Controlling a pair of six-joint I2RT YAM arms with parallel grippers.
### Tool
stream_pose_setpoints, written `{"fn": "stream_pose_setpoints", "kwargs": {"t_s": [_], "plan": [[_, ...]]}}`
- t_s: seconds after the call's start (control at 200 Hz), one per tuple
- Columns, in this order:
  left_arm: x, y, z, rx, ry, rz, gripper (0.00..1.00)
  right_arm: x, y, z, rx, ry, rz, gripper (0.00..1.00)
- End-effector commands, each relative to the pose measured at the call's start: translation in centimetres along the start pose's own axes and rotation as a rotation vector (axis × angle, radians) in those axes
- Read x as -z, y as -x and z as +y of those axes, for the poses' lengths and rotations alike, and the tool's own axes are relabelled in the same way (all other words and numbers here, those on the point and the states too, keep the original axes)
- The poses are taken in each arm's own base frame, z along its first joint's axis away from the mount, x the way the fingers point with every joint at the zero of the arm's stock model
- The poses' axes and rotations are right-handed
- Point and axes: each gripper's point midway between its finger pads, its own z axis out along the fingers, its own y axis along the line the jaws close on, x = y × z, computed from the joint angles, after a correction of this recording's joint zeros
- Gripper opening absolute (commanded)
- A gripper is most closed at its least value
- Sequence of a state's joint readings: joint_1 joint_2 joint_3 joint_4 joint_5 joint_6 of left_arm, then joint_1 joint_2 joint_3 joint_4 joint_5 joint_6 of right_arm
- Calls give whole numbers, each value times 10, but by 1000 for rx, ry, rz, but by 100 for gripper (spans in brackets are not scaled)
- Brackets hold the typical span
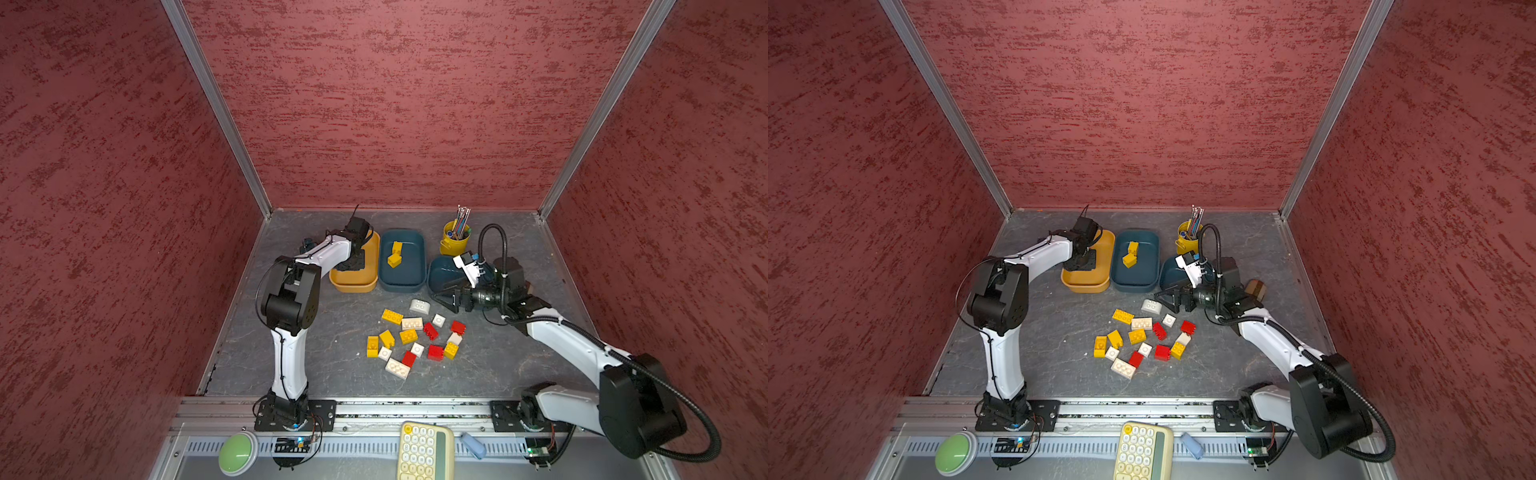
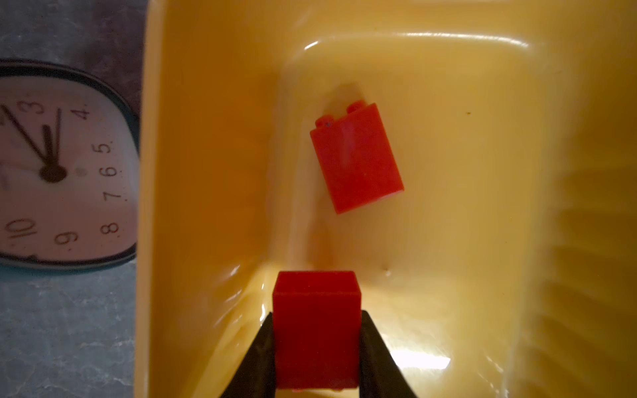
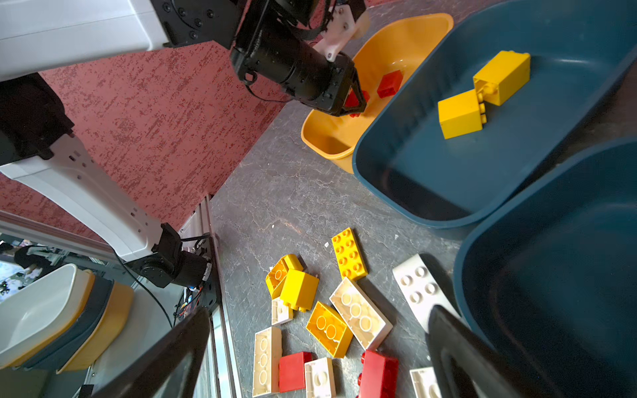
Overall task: Sort the legos into containers by color
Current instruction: 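Carry the red brick over the yellow tub and release it, then return the left gripper to the pile and grasp a small yellow brick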
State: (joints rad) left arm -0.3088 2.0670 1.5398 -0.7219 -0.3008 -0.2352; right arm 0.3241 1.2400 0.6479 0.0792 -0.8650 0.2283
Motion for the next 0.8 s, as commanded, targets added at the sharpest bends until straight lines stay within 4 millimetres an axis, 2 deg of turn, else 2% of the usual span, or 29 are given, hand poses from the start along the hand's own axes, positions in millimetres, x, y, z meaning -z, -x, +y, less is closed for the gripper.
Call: {"fn": "stream_pose_setpoints", "kwargs": {"t_s": [0.0,0.085,0.17,0.24,0.301,0.441,0.646,0.797], "plan": [[7,20,3,-24,17,-50,38,0,14,4,45,-3,-23,99],[17,20,-1,-30,-4,-50,48,-1,14,4,45,-3,-22,99],[35,16,-7,-48,-13,-60,57,-1,13,3,43,-3,-20,99],[51,7,-11,-60,-21,-64,68,-2,12,3,41,0,-17,99],[64,-5,-15,-57,-50,-50,71,-2,12,3,42,4,-18,99],[95,-49,-27,-26,-147,-6,74,-2,11,3,41,5,-16,99],[124,-136,-44,-14,-266,105,77,-2,8,4,38,10,-8,99],[142,-191,-58,-2,-312,134,80,-1,6,6,35,22,-10,99]]}}
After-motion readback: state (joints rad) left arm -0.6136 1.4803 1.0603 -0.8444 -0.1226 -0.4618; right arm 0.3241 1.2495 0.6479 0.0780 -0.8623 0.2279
